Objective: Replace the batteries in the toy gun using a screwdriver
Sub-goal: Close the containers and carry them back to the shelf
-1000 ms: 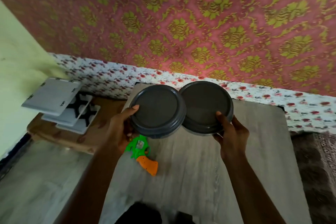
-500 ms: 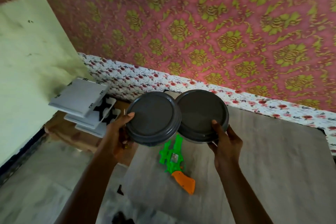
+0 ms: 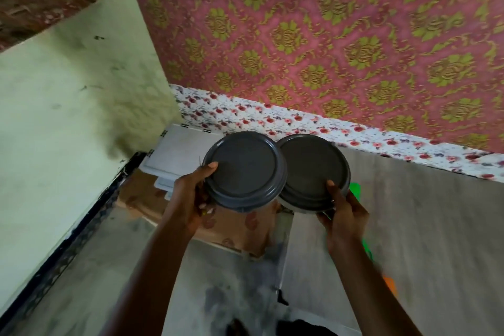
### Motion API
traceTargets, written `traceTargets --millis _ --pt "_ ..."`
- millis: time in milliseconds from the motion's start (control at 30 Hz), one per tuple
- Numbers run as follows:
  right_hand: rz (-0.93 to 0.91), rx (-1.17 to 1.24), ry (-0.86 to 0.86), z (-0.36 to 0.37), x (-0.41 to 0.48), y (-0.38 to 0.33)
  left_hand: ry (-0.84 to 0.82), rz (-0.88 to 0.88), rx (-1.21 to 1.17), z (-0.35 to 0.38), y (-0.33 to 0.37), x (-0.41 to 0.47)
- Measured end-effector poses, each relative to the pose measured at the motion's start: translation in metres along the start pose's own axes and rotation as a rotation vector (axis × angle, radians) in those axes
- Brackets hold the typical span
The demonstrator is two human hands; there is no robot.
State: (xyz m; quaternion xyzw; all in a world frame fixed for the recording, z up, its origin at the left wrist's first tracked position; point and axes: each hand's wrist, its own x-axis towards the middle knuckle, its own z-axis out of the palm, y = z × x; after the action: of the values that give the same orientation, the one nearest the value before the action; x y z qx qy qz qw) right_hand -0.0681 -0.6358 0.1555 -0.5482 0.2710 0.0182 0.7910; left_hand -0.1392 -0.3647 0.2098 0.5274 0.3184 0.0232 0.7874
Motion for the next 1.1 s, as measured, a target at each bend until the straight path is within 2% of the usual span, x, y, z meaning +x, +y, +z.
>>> traceTargets --millis 133,300,567,800,1000,1100 --pt "0.017 -0.019 -0.032 0.030 -0.008 0.019 0.022 0.022 -0.034 -0.030 0.012 0.010" --pt "0.012 -0.022 -0.071 0.058 -0.001 0.035 0.134 0.008 -0.081 -0.052 0.014 0.025" --pt "-0.071 -0.099 -0.096 0.091 0.016 0.049 0.245 -0.009 -0.146 -0.078 0.006 0.038" --pt "-0.058 -0.103 -0.096 0.123 0.007 0.065 0.203 0.021 -0.152 -0.119 0.008 0.059" --pt "-0.042 -0.153 -0.005 0.160 -0.011 0.106 0.182 0.022 -0.100 -0.193 0.013 0.091" --pt "-0.028 -0.100 0.034 0.186 -0.033 0.128 0.126 -0.012 -0.065 -0.234 0.021 0.107"
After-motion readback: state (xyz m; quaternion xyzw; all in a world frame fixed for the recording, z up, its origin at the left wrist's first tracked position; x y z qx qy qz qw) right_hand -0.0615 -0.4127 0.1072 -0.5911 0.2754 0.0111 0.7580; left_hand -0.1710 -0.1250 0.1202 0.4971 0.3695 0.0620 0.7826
